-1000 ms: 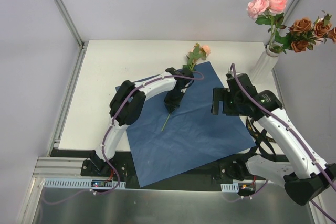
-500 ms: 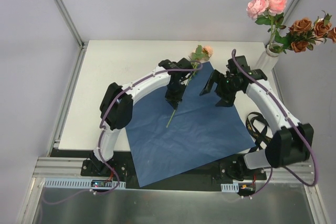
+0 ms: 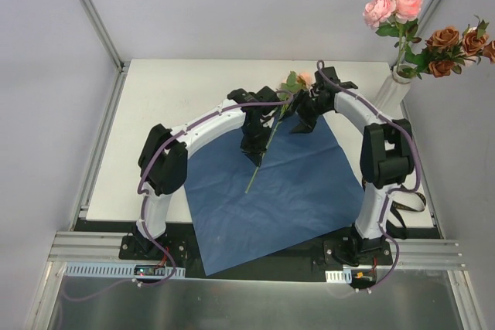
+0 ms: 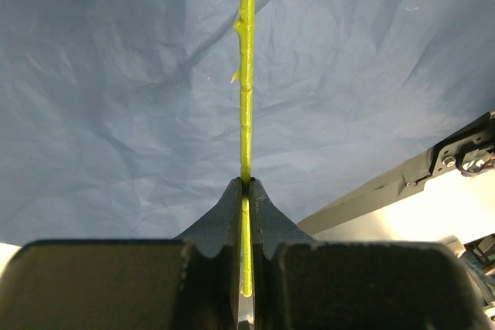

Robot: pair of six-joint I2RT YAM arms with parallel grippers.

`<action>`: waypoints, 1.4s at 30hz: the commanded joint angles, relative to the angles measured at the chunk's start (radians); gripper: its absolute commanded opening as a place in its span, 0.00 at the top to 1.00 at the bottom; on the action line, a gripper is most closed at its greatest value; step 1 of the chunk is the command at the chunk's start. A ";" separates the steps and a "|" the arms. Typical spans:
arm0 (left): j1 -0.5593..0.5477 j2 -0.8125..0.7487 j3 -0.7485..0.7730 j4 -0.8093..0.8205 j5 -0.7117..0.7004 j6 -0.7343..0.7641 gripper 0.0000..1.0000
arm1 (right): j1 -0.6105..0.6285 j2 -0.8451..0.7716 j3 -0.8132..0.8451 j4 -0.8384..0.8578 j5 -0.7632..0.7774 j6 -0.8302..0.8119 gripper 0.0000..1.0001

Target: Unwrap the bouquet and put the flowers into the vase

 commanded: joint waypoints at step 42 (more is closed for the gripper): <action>0.081 -0.566 -0.302 0.214 -0.104 0.218 0.37 | 0.095 -0.340 0.196 0.307 -0.081 -0.555 0.99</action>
